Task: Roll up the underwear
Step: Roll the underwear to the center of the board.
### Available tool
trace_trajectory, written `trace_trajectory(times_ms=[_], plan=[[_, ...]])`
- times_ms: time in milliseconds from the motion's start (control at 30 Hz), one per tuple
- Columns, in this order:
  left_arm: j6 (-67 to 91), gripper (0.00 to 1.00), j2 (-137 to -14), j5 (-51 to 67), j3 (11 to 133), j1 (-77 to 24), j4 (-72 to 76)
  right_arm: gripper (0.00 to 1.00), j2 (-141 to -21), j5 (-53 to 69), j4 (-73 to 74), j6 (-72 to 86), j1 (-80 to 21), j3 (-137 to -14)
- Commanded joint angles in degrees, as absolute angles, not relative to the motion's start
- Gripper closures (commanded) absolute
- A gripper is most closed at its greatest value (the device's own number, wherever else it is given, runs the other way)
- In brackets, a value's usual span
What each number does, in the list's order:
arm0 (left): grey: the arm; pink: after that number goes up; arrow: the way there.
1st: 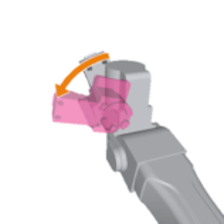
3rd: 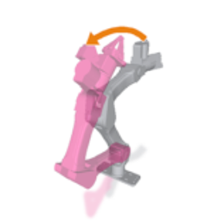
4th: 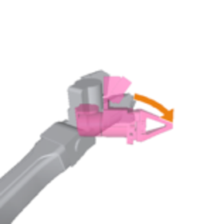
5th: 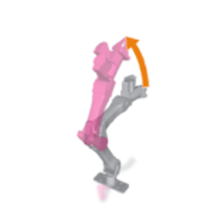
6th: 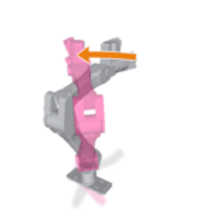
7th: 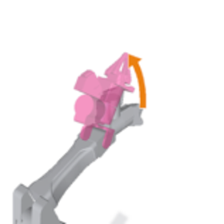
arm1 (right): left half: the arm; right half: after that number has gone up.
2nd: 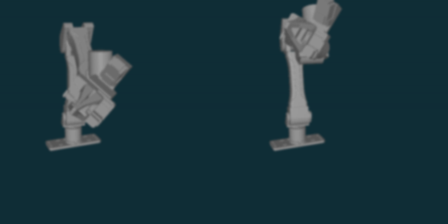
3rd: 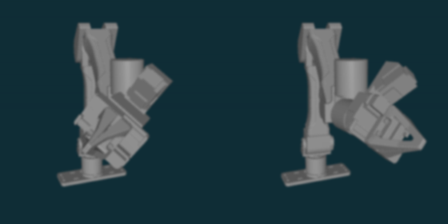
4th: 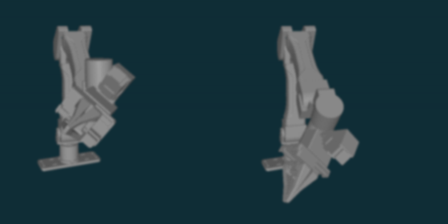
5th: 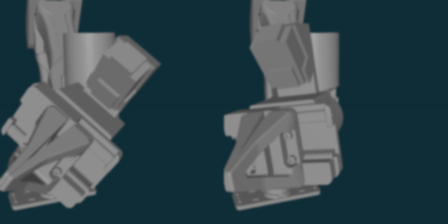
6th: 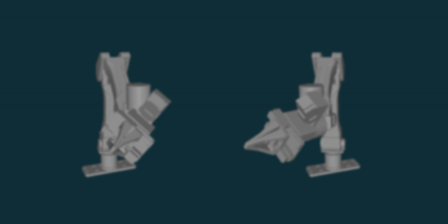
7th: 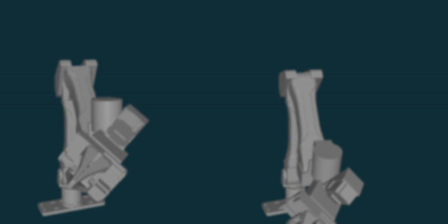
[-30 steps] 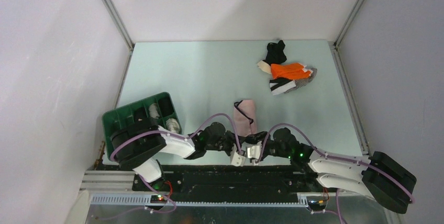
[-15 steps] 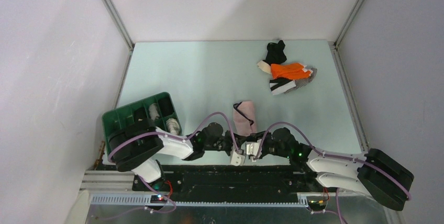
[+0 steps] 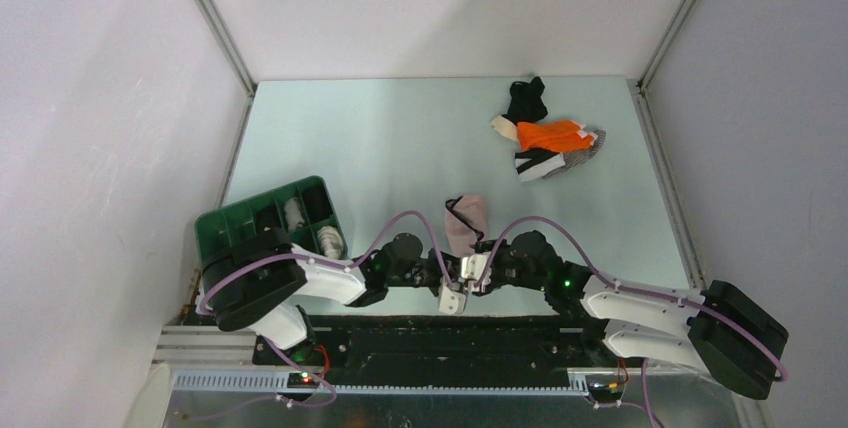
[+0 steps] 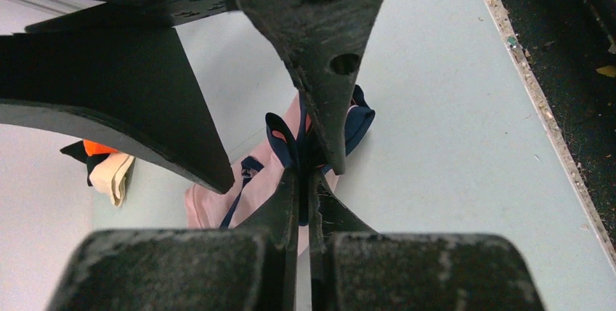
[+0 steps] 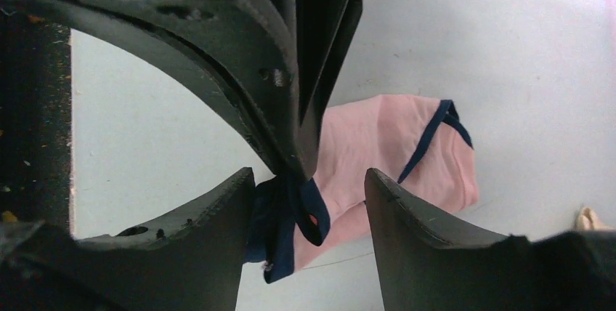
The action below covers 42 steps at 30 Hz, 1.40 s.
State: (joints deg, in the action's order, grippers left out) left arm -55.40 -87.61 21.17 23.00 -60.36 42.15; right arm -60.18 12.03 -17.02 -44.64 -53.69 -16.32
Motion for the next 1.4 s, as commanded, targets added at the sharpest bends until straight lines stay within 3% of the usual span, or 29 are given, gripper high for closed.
trace_trajectory(times_ms=[0, 233, 467, 567, 667, 733, 933, 1067, 1133, 1367], plan=[[-52.8, 1.0, -85.7, 20.6, 22.7, -60.3, 44.8, 0.38, -61.3, 12.1, -16.2, -43.2, -54.9, -17.9], [-51.4, 1.0, -85.1, 20.3, 22.3, -59.9, 45.5, 0.53, -61.9, 10.1, -15.4, -44.6, -55.9, -17.8], [-51.0, 1.0, -84.7, 20.6, 21.7, -59.4, 45.4, 0.59, -62.2, 7.3, -16.2, -46.1, -55.1, -16.2], [-51.1, 1.0, -84.5, 20.6, 21.7, -59.2, 44.9, 0.71, -61.9, 8.3, -14.8, -46.4, -54.6, -16.5], [-51.1, 1.0, -84.5, 20.6, 21.6, -59.1, 44.3, 0.74, -61.9, 9.4, -13.5, -47.2, -54.6, -16.9], [-50.8, 1.0, -84.5, 20.4, 21.7, -59.0, 44.3, 0.68, -62.0, 10.8, -11.4, -48.4, -54.8, -17.3], [-47.3, 1.0, -84.3, 19.5, 22.0, -59.0, 44.8, 0.26, -59.8, 10.9, -9.1, -45.3, -55.8, -18.5], [-40.7, 1.0, -84.0, 18.9, 22.5, -58.7, 45.5, 0.06, -57.7, 7.4, -9.8, -35.5, -57.0, -20.0], [-38.1, 1.0, -83.4, 19.0, 22.4, -58.7, 45.8, 0.01, -55.9, 6.0, -9.1, -32.4, -58.0, -20.4], [-30.8, 1.0, -81.6, 18.5, 20.9, -58.4, 47.7, 0.01, -53.1, -1.5, -9.4, -34.3, -61.4, -18.5]])
